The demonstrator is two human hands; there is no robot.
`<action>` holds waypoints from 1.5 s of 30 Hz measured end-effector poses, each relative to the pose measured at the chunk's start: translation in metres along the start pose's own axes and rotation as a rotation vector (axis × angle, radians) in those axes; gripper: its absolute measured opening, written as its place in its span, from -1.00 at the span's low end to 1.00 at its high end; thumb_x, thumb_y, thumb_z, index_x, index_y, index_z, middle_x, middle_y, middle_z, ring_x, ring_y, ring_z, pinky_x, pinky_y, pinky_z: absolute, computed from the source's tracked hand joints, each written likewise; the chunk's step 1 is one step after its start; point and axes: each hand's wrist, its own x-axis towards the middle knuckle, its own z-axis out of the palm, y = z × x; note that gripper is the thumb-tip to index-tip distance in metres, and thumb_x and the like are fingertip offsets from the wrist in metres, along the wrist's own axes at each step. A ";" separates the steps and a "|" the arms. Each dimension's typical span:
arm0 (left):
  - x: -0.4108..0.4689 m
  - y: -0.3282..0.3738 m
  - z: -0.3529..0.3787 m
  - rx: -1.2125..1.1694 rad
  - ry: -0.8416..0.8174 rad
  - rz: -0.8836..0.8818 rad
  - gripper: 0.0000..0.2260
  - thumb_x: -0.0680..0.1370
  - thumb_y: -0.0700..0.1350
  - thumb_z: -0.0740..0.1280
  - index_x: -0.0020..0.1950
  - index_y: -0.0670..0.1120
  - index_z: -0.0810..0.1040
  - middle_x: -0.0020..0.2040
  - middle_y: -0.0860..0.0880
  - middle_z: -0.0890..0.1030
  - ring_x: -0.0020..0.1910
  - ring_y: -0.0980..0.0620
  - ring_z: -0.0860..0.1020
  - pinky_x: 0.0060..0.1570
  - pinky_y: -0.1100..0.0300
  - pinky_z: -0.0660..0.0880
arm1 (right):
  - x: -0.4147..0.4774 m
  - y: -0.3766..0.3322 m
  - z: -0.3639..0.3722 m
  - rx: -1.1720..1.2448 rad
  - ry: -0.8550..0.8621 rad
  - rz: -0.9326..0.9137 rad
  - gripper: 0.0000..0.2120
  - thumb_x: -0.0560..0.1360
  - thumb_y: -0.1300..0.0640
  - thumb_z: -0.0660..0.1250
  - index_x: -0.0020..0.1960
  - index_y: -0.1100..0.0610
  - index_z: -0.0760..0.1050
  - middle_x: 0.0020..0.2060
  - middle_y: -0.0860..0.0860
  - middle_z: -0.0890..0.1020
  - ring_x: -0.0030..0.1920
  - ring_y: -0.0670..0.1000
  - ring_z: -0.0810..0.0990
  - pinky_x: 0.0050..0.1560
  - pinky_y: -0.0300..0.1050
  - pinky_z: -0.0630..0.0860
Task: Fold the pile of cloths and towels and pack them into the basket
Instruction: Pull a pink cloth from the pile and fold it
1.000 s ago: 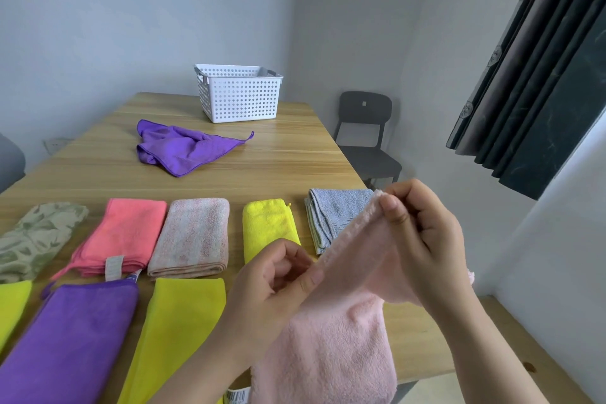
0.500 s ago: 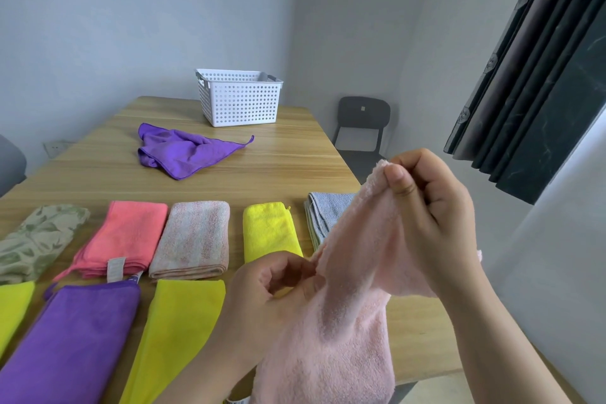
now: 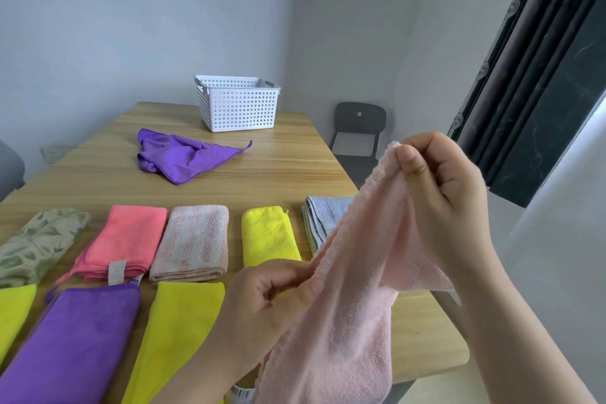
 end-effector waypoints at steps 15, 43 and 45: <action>0.000 0.024 0.011 -0.018 0.094 0.034 -0.85 0.32 0.02 0.50 -0.22 -0.03 0.70 -0.17 0.03 0.68 -0.18 0.13 0.62 -0.17 0.36 0.46 | 0.027 -0.036 -0.028 -0.108 0.036 -0.044 -0.80 0.59 0.06 0.24 -0.14 0.13 0.50 -0.40 0.07 0.49 -0.35 0.01 0.39 -0.38 -0.32 0.28; 0.003 0.031 -0.003 -0.108 -0.031 -0.233 -0.86 0.23 -0.18 0.53 -0.23 -0.13 0.72 -0.25 -0.11 0.70 -0.25 0.06 0.60 -0.21 0.29 0.52 | 0.044 -0.022 -0.036 -0.138 0.132 -0.029 -0.81 0.59 0.07 0.24 -0.14 0.13 0.51 -0.35 -0.08 0.52 -0.34 -0.18 0.40 -0.32 -0.40 0.30; 0.002 0.030 -0.003 -0.077 -0.086 -0.244 -0.93 0.30 -0.26 0.53 -0.26 -0.14 0.70 -0.29 -0.08 0.68 -0.30 0.08 0.57 -0.26 0.32 0.48 | 0.045 -0.019 -0.035 -0.129 0.150 -0.030 -0.81 0.59 0.07 0.24 -0.13 0.14 0.51 -0.34 -0.08 0.52 -0.33 -0.18 0.41 -0.30 -0.38 0.31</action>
